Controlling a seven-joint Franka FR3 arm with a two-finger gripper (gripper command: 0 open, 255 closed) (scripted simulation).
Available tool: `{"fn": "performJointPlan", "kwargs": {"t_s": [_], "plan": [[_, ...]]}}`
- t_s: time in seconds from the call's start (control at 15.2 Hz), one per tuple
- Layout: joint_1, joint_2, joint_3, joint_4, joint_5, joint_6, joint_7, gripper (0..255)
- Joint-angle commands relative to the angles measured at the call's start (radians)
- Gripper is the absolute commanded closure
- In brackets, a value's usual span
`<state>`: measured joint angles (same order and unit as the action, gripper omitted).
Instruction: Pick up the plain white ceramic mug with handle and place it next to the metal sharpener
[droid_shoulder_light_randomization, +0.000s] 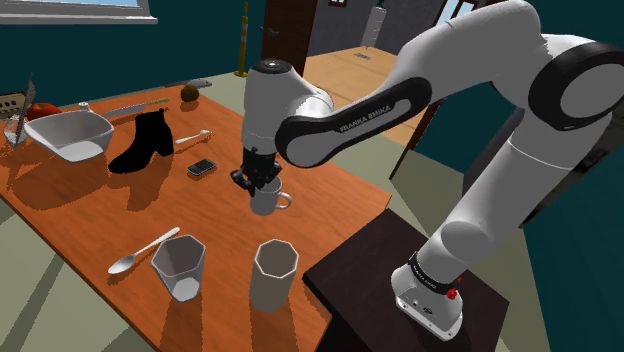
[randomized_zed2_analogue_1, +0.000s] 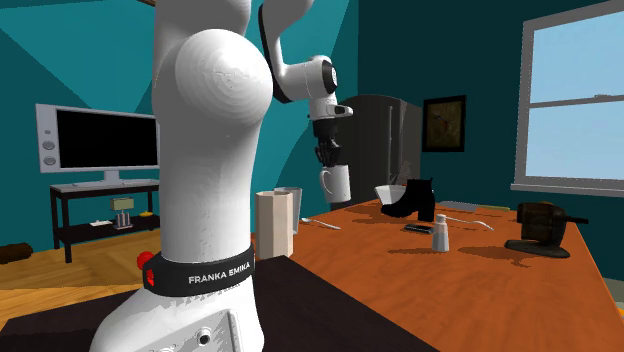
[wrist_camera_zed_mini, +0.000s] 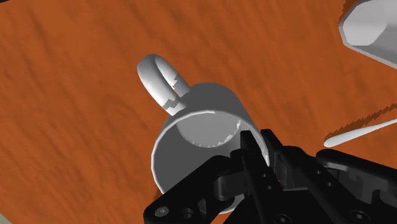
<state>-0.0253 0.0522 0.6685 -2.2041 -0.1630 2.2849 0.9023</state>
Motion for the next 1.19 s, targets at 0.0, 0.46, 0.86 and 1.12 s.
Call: {"fn": "performJointPlan", "kwargs": {"t_s": [0.0, 0.46, 0.86, 1.12], "plan": [[-0.003, -0.015, 0.0, 0.015, 0.017, -0.026, -0.016, 255], [-0.006, -0.071, -0.001, 0.062, 0.068, -0.113, -0.058, 255], [-0.041, -0.072, -0.039, 0.095, 0.074, -0.141, -0.136, 255], [-0.086, -0.037, -0.083, 0.128, 0.056, -0.139, -0.217, 255]]}}
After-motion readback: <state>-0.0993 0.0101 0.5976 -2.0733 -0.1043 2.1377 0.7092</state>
